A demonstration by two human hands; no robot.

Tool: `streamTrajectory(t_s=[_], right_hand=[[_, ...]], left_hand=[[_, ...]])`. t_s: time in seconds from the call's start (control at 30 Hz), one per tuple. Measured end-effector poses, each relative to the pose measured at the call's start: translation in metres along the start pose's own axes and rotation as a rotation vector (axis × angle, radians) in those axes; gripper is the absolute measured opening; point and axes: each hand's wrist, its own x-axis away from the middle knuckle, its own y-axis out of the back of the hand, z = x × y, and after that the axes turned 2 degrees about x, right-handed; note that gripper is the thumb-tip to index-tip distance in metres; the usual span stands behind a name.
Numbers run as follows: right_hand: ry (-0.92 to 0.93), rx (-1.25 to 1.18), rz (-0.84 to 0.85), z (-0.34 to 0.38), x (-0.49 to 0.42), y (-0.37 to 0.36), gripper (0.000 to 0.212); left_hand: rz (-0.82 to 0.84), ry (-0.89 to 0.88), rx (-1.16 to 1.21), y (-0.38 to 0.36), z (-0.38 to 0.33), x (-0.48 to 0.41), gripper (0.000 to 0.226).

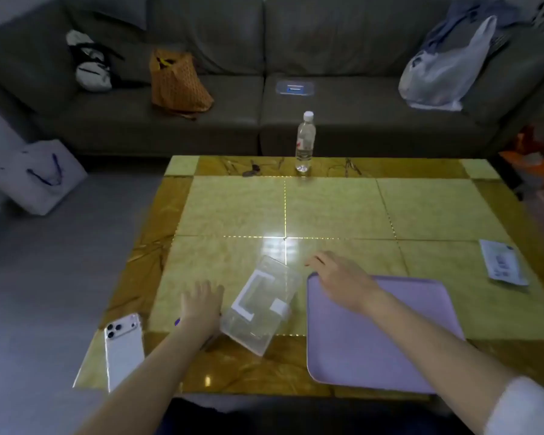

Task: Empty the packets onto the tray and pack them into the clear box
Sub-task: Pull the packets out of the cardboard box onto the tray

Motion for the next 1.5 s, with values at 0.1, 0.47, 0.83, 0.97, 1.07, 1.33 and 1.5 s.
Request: streamTrajectory(t_s=[0.1,0.47,0.83,0.97,1.07,1.33,1.5], right_hand=[[0.211,0.008,0.102,0.026,-0.006,-0.057,0.071],[0.367,0.106,-0.048,0.037,-0.030,-0.139,0.080],[0.081,0.272,0.004,0.050,0.002,-0.128,0.062],[-0.043,0.199,-0.026,0.065,0.013,-0.125,0.050],[-0.016,0.118,-0.228,0.079,0.033,-0.132,0.048],[-0.054,-0.313,0.124,0.106,0.112,-0.137,0.050],[-0.134,-0.727,0.195,0.099,0.122,-0.134,0.085]], left_hand=[[0.138,0.107,-0.067,-0.040,0.009,-0.016,0.072],[-0.297,0.096,0.296,-0.072,0.022,-0.069,0.088],[-0.333,0.057,0.343,-0.097,0.012,-0.024,0.085],[-0.332,-0.050,0.353,-0.109,-0.008,0.006,0.085],[-0.359,-0.188,0.328,-0.115,-0.027,0.028,0.081],[-0.374,-0.504,0.374,-0.119,-0.071,0.043,0.073],[-0.359,-0.615,0.459,-0.116,-0.091,0.035,0.067]])
